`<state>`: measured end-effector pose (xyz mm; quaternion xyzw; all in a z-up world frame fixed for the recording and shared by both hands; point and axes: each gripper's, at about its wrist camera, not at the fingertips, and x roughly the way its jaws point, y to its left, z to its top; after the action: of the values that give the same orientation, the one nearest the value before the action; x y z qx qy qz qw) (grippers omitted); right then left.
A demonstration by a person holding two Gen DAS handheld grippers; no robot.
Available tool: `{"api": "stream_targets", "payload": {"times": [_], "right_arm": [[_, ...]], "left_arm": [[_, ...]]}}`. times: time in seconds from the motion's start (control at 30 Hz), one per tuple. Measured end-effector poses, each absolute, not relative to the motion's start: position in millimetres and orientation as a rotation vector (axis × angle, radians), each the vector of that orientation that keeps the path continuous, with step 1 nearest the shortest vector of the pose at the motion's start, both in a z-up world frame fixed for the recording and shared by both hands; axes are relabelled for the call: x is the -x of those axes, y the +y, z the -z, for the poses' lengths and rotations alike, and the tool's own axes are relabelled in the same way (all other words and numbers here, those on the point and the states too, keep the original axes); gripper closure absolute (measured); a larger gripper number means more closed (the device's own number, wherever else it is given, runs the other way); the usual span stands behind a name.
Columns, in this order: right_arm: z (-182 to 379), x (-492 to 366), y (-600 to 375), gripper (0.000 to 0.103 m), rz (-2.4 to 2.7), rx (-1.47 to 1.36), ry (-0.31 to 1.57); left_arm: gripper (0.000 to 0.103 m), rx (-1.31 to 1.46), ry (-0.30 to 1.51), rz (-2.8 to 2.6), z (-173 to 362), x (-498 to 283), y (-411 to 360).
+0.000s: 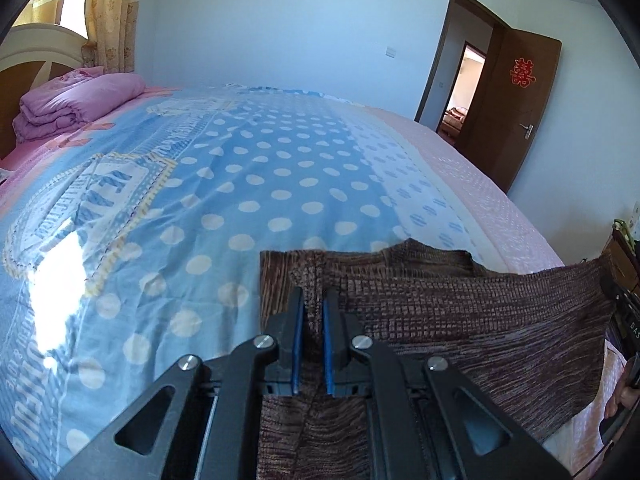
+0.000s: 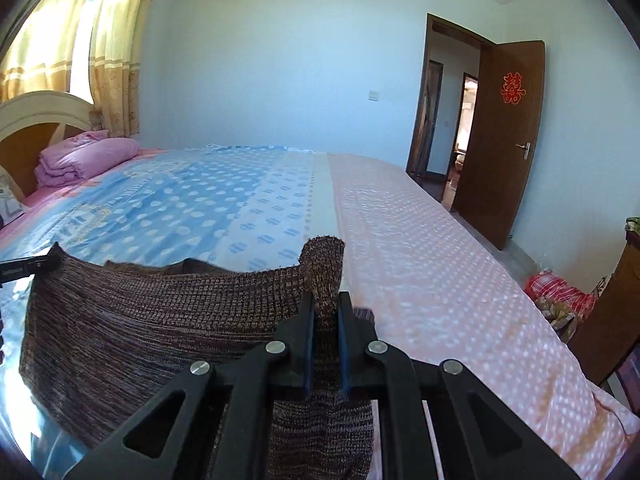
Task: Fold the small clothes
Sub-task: 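Grasp the folded hem edge with both grippers and lift it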
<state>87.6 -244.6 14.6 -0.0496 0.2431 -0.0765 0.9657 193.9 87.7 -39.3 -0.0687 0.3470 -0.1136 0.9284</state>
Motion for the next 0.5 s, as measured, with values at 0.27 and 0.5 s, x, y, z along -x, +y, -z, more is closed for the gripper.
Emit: {"api": "stream_targets", "payload": {"times": [0.27, 0.5], "right_arm": [[18.1, -168.3, -268.5, 0.093, 0.273, 0.066, 0.522], [71.9, -209.3, -281.9, 0.093, 0.345, 0.089, 0.654]], "left_arm": [[0.094, 0.156, 0.708, 0.191, 51.2, -268.2, 66.0], [0.096, 0.11, 0.834, 0.05, 107.9, -309.4, 50.4]]}}
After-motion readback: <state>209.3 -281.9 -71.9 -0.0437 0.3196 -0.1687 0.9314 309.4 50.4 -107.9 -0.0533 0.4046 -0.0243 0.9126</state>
